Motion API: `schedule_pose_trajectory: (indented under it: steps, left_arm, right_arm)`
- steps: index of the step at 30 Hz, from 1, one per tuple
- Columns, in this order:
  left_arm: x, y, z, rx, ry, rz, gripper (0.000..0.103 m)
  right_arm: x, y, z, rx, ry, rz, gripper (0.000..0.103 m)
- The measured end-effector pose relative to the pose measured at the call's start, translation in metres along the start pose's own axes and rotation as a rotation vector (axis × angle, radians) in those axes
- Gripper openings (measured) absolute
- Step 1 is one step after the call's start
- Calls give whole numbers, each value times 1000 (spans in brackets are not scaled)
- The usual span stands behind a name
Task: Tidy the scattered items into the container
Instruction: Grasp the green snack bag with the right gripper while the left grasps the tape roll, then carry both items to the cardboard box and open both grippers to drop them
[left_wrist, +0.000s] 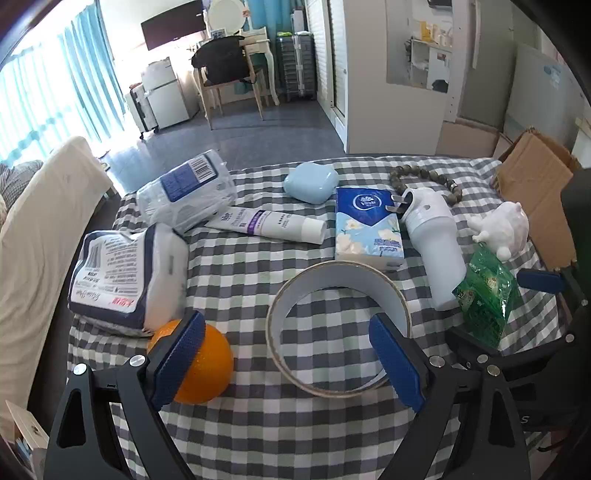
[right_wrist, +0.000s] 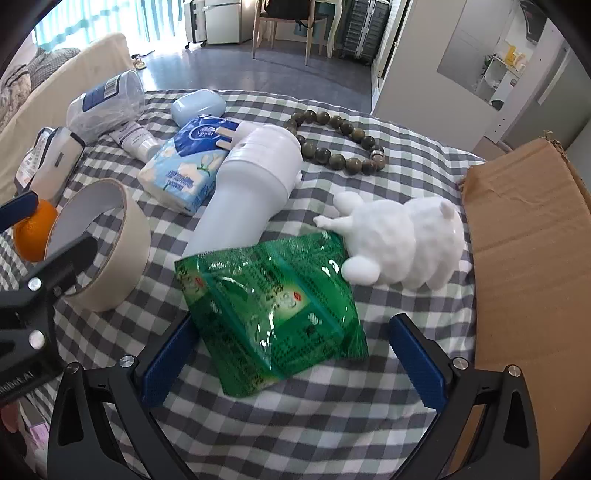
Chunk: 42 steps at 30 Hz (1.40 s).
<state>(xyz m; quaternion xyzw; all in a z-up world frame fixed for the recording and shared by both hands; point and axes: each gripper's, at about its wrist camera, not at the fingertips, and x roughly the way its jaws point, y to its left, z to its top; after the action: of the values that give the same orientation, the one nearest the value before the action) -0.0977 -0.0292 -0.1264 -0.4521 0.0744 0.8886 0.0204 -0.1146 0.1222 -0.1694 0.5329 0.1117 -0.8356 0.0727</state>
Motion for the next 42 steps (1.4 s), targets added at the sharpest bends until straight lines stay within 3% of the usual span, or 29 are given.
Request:
schedule_pose_trajectory:
  steps: [7,9,11,14,15,18,21,24,31,38,42]
  left_arm:
    - [28,-3,10,24,33,97,93]
    - [29,1,9,12,43,94,88]
    - [25,7,7,1,40,83,46]
    - [22,14,7,-13,59,46,14]
    - [22,17,6,-27,76,17,9]
    - [21,20,5,-36,95,0,8]
    - [14,21,5,-39,87,-27,6]
    - [1,21,6,-44,69,-89,5]
    - [-38,4,9,4,0,-146,5]
    - [-90,-35,42,96,-122,-217,5]
    - [-122,-72,75,158,-212,-293,5]
  right_arm:
    - [2,0,1,0,-4,26,102]
    - [2,0,0,-2,-4,29,102]
    - [3,0,3,-6,-8,33,97]
    - [1,4,4,-8,-15,47,82]
    - [-1,6,4,-12,-16,51,76]
    - [-6,8,3,-8,-22,48,57]
    - [-11,3,3,7,-28,53,45]
    - [-18,-5,2,30,-40,52,43]
    - [-58,-18,-3,75,-115,58,37]
    - [-116,-51,5,124,-224,31,37]
    - [-162,-86,7,169,-312,-50,37]
